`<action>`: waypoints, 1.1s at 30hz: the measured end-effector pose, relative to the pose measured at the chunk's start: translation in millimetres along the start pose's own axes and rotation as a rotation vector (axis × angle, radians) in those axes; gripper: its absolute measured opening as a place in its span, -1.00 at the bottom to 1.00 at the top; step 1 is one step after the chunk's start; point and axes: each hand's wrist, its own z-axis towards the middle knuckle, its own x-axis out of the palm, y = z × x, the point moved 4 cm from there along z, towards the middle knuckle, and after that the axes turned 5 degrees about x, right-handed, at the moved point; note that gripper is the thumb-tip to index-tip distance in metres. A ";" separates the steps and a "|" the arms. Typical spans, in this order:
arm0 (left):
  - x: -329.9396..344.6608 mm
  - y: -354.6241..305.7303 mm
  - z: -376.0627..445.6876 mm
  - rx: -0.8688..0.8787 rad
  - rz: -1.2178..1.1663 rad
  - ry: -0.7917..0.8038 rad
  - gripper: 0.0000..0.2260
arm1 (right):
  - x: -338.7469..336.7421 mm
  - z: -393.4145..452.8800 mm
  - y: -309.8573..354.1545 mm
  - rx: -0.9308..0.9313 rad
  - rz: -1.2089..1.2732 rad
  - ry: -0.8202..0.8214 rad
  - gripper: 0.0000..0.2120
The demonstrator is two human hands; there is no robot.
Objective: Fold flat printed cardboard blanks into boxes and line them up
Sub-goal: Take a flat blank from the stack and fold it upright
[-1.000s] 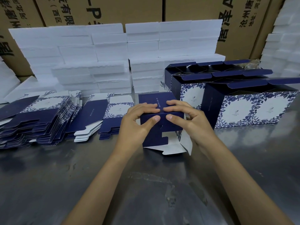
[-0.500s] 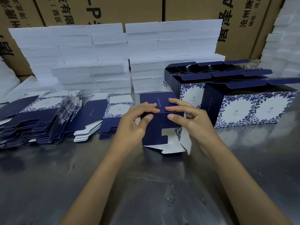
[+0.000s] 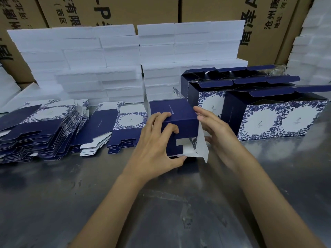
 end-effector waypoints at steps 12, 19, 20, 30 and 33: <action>-7.4 14.4 0.8 -0.032 0.012 -0.083 -0.63 | -5.7 -2.1 -5.3 0.045 0.013 0.110 -0.38; -4.6 19.5 -1.6 -0.044 -0.037 -0.208 -0.65 | -5.0 4.0 -16.2 0.077 -0.059 0.184 -0.43; -3.9 19.7 -1.3 -0.046 -0.053 -0.216 -0.60 | -0.7 3.0 -19.5 0.065 -0.077 0.215 -0.36; 6.7 22.8 -1.1 -0.183 -0.341 -0.224 -0.33 | 11.1 15.2 -42.5 0.007 -0.264 -0.176 -0.46; 9.0 27.7 -2.9 -0.308 -0.463 -0.212 -0.31 | 13.9 16.3 -44.4 -0.032 -0.337 -0.262 -0.57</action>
